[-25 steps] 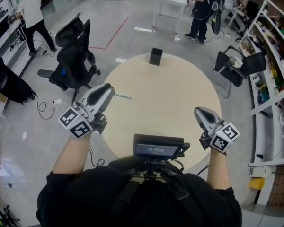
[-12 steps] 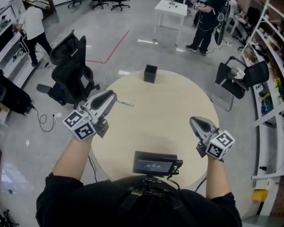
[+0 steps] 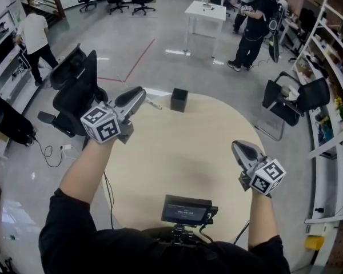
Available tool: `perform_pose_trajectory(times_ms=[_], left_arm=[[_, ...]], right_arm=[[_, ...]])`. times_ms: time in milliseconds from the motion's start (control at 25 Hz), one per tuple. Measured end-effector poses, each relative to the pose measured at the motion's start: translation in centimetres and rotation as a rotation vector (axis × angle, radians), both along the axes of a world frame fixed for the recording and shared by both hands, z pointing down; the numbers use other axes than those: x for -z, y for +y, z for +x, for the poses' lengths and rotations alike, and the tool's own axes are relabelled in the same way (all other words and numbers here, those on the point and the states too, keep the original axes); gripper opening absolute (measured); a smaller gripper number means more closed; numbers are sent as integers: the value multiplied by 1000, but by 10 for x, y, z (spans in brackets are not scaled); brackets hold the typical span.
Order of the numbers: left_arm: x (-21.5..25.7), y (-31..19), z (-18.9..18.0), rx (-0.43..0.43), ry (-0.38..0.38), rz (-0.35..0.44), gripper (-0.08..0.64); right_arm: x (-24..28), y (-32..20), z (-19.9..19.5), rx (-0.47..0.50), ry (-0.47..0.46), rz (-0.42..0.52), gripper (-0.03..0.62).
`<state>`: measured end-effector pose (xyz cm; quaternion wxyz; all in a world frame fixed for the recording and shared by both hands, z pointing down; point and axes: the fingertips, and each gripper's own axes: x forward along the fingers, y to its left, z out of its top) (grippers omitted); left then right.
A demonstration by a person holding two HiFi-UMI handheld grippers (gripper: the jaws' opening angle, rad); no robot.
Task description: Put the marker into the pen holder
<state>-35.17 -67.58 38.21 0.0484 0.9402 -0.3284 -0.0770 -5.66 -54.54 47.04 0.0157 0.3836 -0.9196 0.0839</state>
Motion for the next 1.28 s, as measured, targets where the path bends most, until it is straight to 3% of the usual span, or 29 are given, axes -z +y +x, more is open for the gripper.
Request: perform_pose_trajectory(times_ms=[280, 640, 880, 1280], left_arm=[[-34, -105, 15, 42, -10, -21, 75], [-113, -211, 42, 77, 14, -107, 75], [-162, -259, 66, 79, -35, -121, 75], [-233, -299, 97, 55, -205, -129, 75]], right_arm=[[-50, -43, 26, -48, -23, -56, 5], [-122, -82, 46, -88, -96, -134, 5], [-153, -100, 46, -88, -126, -159, 5], [-186, -112, 46, -72, -161, -182, 4]])
